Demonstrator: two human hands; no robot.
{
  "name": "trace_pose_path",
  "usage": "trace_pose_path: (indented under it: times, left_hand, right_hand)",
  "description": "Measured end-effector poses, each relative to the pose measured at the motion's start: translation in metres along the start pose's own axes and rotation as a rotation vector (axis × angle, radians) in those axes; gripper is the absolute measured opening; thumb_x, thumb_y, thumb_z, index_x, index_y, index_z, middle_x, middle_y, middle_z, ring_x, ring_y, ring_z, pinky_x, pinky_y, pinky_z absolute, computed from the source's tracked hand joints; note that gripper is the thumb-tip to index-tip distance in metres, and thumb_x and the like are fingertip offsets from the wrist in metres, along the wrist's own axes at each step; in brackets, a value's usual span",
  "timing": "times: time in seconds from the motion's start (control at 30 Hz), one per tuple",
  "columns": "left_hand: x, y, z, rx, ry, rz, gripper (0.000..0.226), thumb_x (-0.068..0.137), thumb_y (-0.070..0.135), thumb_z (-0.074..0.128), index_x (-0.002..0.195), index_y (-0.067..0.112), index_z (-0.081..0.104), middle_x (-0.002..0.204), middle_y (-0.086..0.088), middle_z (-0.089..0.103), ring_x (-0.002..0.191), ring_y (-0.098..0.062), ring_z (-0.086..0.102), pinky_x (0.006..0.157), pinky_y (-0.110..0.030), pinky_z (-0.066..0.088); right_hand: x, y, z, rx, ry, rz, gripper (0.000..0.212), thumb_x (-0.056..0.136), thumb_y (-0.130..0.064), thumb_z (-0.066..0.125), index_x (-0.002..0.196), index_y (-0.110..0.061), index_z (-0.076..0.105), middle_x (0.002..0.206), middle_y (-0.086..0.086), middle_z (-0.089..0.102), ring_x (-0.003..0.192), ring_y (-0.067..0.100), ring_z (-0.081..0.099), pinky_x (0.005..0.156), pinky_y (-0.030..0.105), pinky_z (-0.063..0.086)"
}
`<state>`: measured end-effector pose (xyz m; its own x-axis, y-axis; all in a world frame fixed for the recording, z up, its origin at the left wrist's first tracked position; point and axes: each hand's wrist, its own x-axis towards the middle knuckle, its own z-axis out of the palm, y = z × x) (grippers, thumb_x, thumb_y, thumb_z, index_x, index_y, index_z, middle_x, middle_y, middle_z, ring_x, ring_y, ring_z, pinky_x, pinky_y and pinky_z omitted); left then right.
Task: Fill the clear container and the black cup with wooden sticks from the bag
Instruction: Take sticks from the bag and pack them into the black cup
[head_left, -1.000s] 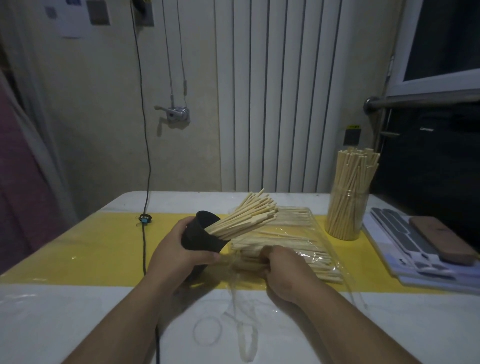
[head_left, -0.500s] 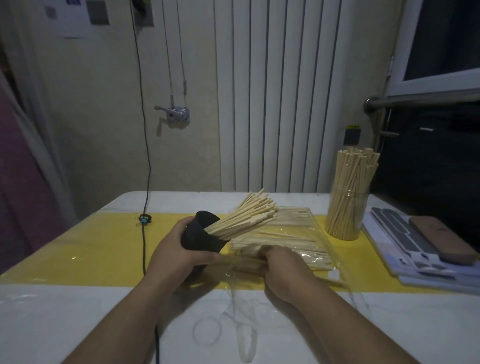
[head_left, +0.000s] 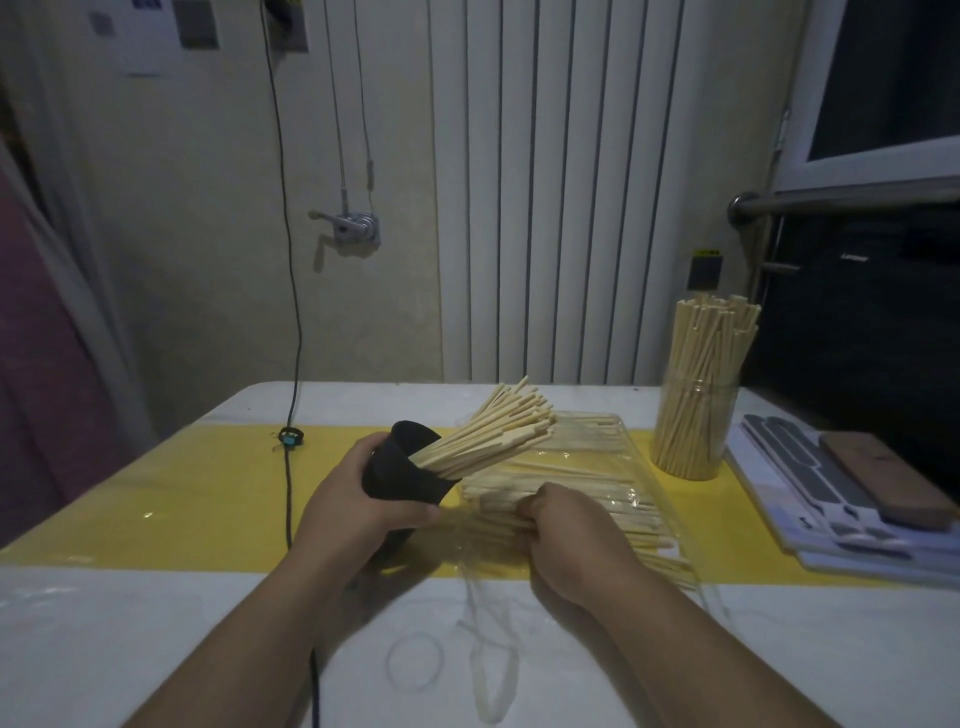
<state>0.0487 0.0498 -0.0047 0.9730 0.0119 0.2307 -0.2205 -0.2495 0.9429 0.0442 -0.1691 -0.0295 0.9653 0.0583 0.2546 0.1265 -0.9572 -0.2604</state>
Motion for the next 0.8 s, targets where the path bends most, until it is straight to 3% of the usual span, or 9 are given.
trace_pose_path:
  times: [0.17, 0.3, 0.43, 0.57, 0.7, 0.8]
  left_hand:
    - [0.001, -0.001, 0.0, -0.017, 0.007, -0.004, 0.072, 0.045, 0.022, 0.091, 0.106, 0.045, 0.06, 0.099, 0.017, 0.069, 0.092, -0.005, 0.064, 0.068, -0.025, 0.047]
    - [0.001, -0.001, 0.0, -0.02, 0.022, -0.006, 0.072, 0.038, 0.028, 0.085, 0.103, 0.046, 0.06, 0.091, 0.024, 0.07, 0.086, 0.002, 0.065, 0.067, -0.023, 0.047]
    - [0.0, -0.001, 0.0, -0.012, 0.02, 0.001, 0.072, 0.05, 0.014, 0.095, 0.104, 0.046, 0.06, 0.092, 0.021, 0.07, 0.087, 0.001, 0.064, 0.066, -0.021, 0.045]
    - [0.0, -0.002, 0.0, -0.018, 0.013, 0.005, 0.072, 0.055, 0.011, 0.094, 0.109, 0.043, 0.059, 0.097, 0.018, 0.07, 0.091, -0.003, 0.065, 0.067, -0.023, 0.046]
    - [0.002, -0.003, 0.0, -0.017, 0.01, 0.008, 0.077, 0.043, 0.027, 0.089, 0.111, 0.043, 0.058, 0.105, 0.015, 0.068, 0.097, -0.008, 0.063, 0.068, -0.025, 0.047]
    - [0.003, -0.004, 0.0, -0.018, 0.016, 0.007, 0.074, 0.042, 0.03, 0.086, 0.109, 0.044, 0.058, 0.104, 0.016, 0.069, 0.095, -0.008, 0.064, 0.068, -0.026, 0.047]
  right_hand:
    - [-0.007, -0.009, -0.015, -0.056, 0.063, -0.055, 0.024, 0.095, -0.024, 0.051, 0.115, -0.026, 0.063, 0.113, -0.001, 0.055, 0.106, 0.029, 0.057, 0.082, 0.034, 0.047]
    - [-0.018, -0.018, -0.033, -0.027, 0.071, -0.035, 0.023, 0.085, -0.036, 0.062, 0.108, -0.032, 0.058, 0.1, -0.001, 0.066, 0.098, 0.029, 0.063, 0.074, 0.032, 0.046]
    - [-0.022, -0.025, -0.054, -0.14, 0.005, -0.083, 0.019, 0.089, -0.034, 0.056, 0.108, -0.029, 0.056, 0.107, 0.003, 0.065, 0.103, 0.031, 0.062, 0.073, 0.033, 0.04]
    - [-0.026, -0.027, -0.07, -0.22, 0.019, -0.087, 0.016, 0.09, -0.038, 0.05, 0.084, -0.023, 0.054, 0.1, 0.003, 0.065, 0.097, 0.03, 0.06, 0.069, 0.031, 0.036]
    - [-0.028, -0.025, -0.078, -0.233, 0.155, -0.117, 0.034, 0.084, -0.041, 0.047, 0.063, -0.019, 0.034, 0.087, 0.003, 0.064, 0.087, 0.028, 0.059, 0.063, 0.032, 0.032]
    - [-0.024, -0.02, -0.072, -0.226, 0.438, -0.235, 0.032, 0.067, -0.045, 0.046, 0.055, -0.019, 0.031, 0.056, 0.001, 0.058, 0.054, 0.026, 0.057, 0.049, 0.026, 0.023]
